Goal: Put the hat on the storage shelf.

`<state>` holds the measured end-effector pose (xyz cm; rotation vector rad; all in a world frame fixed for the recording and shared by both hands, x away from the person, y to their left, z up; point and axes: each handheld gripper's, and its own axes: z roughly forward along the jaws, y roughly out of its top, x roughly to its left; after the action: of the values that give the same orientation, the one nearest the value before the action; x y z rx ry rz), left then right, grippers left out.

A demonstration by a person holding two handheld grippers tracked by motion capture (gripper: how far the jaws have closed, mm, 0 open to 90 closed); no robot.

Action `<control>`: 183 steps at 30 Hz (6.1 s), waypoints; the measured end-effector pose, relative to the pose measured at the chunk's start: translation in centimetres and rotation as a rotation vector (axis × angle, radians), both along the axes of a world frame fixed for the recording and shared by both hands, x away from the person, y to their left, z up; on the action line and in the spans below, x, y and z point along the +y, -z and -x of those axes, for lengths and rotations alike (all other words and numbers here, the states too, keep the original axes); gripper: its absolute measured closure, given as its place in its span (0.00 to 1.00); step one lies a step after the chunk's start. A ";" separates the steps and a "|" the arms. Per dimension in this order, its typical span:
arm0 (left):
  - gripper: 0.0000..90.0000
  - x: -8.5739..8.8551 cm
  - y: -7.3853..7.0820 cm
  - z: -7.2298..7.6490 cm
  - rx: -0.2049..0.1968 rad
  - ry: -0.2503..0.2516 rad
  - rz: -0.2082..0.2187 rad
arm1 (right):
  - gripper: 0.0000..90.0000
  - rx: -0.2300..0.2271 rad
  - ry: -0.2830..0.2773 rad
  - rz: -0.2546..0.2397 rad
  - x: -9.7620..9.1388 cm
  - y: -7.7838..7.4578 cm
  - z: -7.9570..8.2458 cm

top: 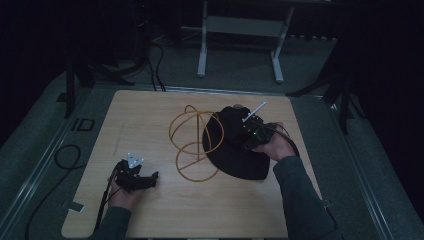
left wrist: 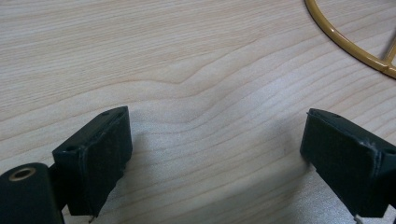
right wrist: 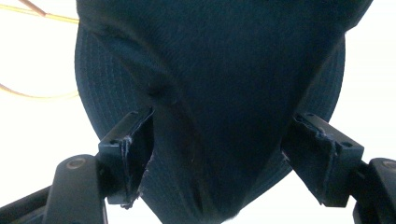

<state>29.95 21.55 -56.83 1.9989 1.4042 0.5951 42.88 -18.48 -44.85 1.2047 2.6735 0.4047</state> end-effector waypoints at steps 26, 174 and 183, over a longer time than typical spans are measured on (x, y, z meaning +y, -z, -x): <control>0.10 0.0 0.0 0.0 0.000 0.003 0.001 | 0.97 0.122 -0.013 -0.031 -0.3 0.5 -1.7; 0.10 0.0 0.0 0.0 0.001 0.006 -0.001 | 0.98 -0.174 -0.023 -0.141 -6.5 -13.3 2.2; 0.10 0.0 0.0 0.0 0.001 0.006 -0.001 | 0.98 -0.188 -0.039 -0.158 -6.7 -14.2 2.6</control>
<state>29.95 21.51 -56.81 2.0041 1.3991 0.5925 40.25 -25.15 -30.69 1.0957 2.5456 0.7098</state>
